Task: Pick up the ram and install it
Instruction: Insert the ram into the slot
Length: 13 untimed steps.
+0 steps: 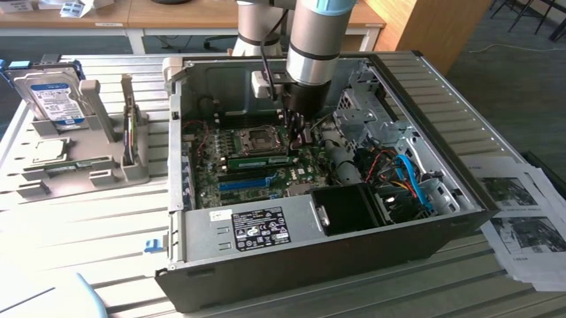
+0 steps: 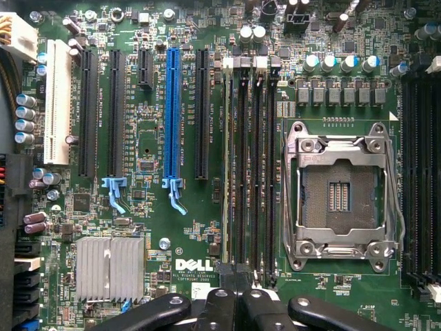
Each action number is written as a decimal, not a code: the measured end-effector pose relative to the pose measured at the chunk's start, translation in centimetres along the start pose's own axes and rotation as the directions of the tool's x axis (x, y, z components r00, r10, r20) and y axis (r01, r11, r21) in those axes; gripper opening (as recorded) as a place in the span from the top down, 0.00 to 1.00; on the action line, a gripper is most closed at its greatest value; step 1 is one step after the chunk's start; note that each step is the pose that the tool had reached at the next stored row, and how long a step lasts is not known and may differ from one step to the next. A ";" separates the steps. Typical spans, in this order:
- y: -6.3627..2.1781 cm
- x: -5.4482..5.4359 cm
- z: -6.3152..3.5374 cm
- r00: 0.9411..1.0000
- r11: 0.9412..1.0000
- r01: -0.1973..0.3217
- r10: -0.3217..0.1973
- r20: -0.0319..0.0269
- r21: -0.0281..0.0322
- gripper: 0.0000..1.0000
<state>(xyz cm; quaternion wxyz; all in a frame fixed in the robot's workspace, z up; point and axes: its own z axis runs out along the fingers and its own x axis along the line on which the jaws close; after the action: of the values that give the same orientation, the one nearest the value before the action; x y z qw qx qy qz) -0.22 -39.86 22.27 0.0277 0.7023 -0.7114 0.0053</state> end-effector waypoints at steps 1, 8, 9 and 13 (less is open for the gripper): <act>0.00 0.0 0.00 1.000 1.000 0.000 0.000 0.000 0.000 0.91; 0.02 0.0 -0.54 1.000 1.000 0.000 0.000 0.000 0.000 0.91; 0.03 0.0 -0.69 1.000 1.000 0.000 0.000 0.000 -0.001 0.91; 0.03 0.1 -1.14 1.000 1.000 0.000 0.000 0.000 -0.001 0.91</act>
<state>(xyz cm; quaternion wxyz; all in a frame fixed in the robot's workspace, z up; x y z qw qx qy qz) -0.22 -39.86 23.41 0.0280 0.7022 -0.7114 0.0050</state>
